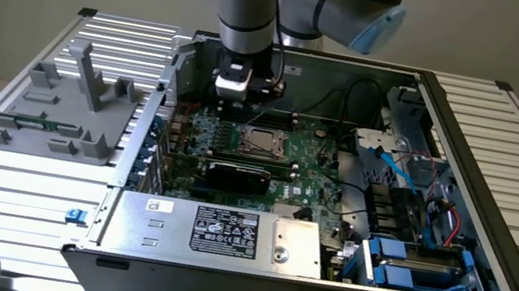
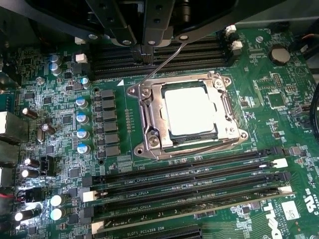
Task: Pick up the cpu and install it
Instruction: 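Install the first cpu locking lever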
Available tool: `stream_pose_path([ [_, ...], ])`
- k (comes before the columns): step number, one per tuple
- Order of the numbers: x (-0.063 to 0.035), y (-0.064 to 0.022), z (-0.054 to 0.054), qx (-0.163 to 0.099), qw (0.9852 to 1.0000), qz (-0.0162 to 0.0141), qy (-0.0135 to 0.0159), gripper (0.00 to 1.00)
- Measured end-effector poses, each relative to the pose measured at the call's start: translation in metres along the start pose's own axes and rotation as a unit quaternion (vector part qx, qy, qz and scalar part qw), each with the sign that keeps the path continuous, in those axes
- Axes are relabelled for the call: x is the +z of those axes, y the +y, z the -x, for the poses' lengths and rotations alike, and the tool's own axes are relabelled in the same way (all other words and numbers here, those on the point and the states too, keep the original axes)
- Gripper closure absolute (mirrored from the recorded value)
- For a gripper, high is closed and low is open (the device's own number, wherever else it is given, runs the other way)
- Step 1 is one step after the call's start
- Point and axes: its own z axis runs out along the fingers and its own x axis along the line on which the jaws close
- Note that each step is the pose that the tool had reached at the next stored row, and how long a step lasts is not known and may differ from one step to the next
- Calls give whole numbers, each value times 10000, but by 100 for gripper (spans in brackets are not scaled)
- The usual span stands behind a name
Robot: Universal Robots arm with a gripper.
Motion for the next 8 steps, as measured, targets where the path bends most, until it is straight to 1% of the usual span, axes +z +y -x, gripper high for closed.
stream_pose_path([
  [2, -4, 16, -3, 17, 10000, -15, 2, 89],
  [7, -11, 51, -6, 56, 9999, -99, -5, 89],
  [8, -6, 57, -2, 62, 9999, -107, -4, 89],
])
